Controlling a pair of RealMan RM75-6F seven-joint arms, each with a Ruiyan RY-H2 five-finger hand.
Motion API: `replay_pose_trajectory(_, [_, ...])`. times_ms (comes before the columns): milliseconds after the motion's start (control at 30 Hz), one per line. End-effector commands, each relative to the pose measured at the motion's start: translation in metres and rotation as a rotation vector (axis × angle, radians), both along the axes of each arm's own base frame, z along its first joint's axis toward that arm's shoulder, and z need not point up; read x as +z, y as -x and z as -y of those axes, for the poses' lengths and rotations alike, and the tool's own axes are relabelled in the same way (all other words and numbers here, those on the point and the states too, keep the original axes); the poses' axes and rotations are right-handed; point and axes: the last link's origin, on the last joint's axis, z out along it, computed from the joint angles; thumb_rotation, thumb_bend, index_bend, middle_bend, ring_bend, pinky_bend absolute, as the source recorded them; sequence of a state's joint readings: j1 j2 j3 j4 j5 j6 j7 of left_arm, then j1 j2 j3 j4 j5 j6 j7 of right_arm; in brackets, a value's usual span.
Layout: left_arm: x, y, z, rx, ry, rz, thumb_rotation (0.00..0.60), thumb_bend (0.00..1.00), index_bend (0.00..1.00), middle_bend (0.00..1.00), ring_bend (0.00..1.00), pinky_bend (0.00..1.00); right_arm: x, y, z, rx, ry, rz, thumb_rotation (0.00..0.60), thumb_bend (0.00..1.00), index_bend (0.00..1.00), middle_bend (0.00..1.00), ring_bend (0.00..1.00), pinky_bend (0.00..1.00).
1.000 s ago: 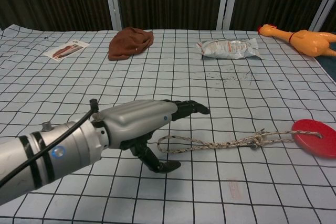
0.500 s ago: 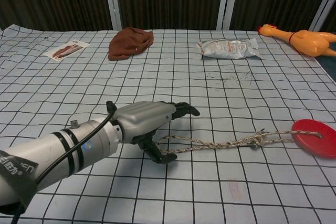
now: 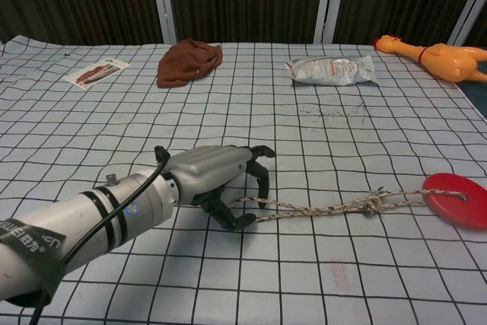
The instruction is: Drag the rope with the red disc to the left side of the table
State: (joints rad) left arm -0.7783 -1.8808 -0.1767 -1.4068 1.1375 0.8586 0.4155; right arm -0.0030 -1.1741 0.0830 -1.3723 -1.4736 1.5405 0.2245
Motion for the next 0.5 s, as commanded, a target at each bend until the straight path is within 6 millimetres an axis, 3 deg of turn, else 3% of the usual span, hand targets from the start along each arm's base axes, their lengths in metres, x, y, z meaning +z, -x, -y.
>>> replay_pose_trajectory(33, [-0.001,0.001,-0.001,0.005,-0.004,-0.001,0.6,0.45,0.54,0.02,0.0,0.02,0.0,0.0,0.0,-0.002,0.0,0.002,0.6,0.25,0.0,0.0,0.0,0.0])
replay_pose_trajectory(300, [0.003,0.002,0.001,0.001,-0.039,0.0,0.6,0.67,0.83,0.14,0.0,0.05,-0.001,0.0,0.002,-0.002,-0.002,0.002,0.6,0.25,0.0,0.0,0.0,0.0])
replay_pose_trajectory(500, [0.027,0.015,0.0,-0.007,-0.119,-0.036,0.6,0.73,0.88,0.15,0.0,0.06,0.001,-0.003,0.002,0.003,0.003,-0.002,0.6,0.25,0.0,0.0,0.0,0.0])
